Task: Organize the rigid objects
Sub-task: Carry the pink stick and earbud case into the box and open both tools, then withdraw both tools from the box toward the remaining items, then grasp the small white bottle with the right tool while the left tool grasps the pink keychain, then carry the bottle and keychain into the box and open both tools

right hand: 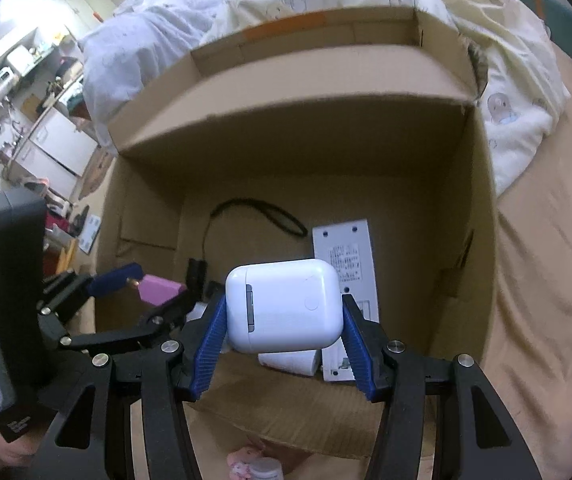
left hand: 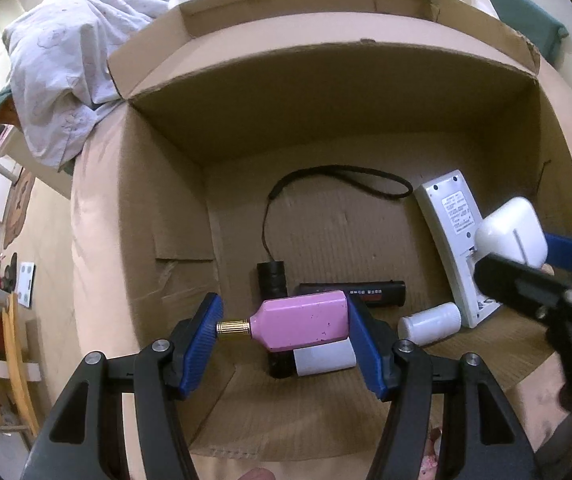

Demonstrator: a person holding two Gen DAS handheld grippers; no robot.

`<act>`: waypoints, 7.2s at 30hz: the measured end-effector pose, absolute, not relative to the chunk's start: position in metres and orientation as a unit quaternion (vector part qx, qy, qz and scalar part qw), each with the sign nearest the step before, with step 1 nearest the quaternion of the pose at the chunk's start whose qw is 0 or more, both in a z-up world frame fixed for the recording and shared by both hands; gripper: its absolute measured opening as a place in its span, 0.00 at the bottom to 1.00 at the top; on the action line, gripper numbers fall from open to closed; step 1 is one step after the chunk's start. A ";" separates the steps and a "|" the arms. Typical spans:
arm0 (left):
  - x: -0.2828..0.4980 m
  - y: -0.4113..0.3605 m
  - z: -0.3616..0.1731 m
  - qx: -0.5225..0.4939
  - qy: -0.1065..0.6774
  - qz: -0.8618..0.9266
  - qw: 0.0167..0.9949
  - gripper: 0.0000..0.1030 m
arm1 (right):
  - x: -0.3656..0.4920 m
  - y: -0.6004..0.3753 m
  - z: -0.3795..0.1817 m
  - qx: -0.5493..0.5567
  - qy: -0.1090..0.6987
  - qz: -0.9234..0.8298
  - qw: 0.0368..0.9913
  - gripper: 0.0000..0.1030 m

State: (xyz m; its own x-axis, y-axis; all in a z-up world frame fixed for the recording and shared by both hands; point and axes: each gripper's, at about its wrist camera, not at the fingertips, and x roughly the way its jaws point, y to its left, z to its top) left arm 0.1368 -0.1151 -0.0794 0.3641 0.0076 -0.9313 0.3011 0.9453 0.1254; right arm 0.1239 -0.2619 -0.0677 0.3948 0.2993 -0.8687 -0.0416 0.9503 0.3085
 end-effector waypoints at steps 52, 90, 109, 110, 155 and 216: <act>0.128 -0.120 -0.081 0.107 0.565 -0.094 0.813 0.86 | 0.134 -0.259 -0.084 0.136 0.557 0.089 0.814 0.87; 0.046 -0.036 -0.054 0.005 0.589 -0.048 0.806 0.86 | 0.041 -0.288 -0.043 0.138 0.520 0.068 0.840 0.87; 0.049 -0.030 -0.071 0.000 0.620 -0.046 0.783 0.86 | 0.047 -0.259 -0.131 0.140 0.676 0.124 0.713 0.87; 0.049 -0.031 -0.072 0.000 0.622 -0.047 0.782 0.86 | 0.046 -0.254 -0.133 0.135 0.682 0.132 0.706 0.87; 0.002 -0.149 -0.152 0.084 0.682 -0.087 0.722 0.36 | 0.035 -0.279 -0.071 0.122 0.600 0.117 0.782 0.28; 0.134 -0.106 -0.057 0.118 0.522 -0.094 0.840 0.32 | 0.127 -0.275 -0.037 0.104 0.501 0.096 0.854 0.28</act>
State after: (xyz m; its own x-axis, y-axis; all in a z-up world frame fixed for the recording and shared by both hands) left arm 0.1344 -0.1065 -0.0567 0.4381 -0.0340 -0.8983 0.2806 0.9545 0.1007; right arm 0.1266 -0.2747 -0.0369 0.4800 0.2681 -0.8353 -0.0597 0.9599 0.2738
